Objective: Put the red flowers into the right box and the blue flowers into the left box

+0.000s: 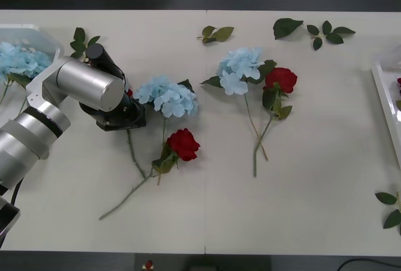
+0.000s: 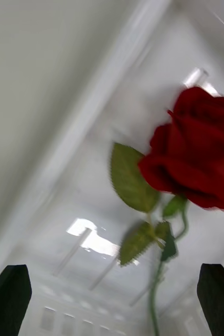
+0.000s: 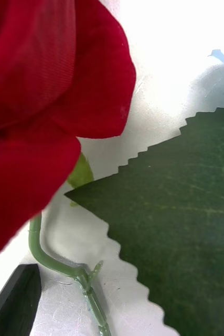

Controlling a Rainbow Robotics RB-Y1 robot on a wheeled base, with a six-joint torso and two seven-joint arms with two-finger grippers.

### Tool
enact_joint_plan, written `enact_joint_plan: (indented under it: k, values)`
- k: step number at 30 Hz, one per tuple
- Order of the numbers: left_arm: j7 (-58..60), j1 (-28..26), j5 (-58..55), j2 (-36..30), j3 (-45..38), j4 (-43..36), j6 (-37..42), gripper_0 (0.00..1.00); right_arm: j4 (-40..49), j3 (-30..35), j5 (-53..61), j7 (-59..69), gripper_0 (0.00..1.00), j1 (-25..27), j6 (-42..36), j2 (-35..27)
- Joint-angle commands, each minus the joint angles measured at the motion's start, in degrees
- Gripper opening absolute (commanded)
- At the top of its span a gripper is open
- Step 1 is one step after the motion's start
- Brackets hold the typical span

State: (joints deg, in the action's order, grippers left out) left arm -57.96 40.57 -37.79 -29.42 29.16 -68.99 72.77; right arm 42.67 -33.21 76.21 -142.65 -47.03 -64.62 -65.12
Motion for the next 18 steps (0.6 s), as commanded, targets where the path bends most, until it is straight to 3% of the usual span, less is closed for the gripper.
enact_joint_plan:
  k: [1, 4, 7, 10, 11, 18]
  values:
    - [1.18, 1.01, -0.44, 0.24, 0.02, 2.46, -1.14, 0.74, 9.71, -0.98, 6.67, 9.5, 0.93, -0.78, -4.99, -3.78]
    - [1.01, 1.01, -0.62, 0.77, 0.02, 3.42, -2.11, 0.74, 15.51, -1.33, 11.77, 16.44, 0.92, -0.7, -7.45, -5.37]
    - [1.01, 1.01, -0.62, 0.94, 0.02, 3.6, -2.37, 0.62, 20.7, -2.21, 17.75, 24.96, 0.92, -0.7, -8.24, -7.12]
    - [1.01, 0.92, -0.53, 0.94, 0.02, 3.6, -2.37, 0.24, 25.62, -2.39, 21.53, 31.64, 0.92, -0.61, -8.24, -8.35]
    - [1.01, 1.01, -0.53, 0.94, 0.02, 3.6, -2.37, 0.02, 27.55, -2.48, 22.41, 34.63, 0.92, -0.61, -8.33, -8.62]
    - [0.3, 1.01, -0.18, 0.77, 0.02, 3.51, -2.37, 0.0, 35.37, -2.48, 23.02, 53.27, 0.92, -0.52, -6.66, -7.04]
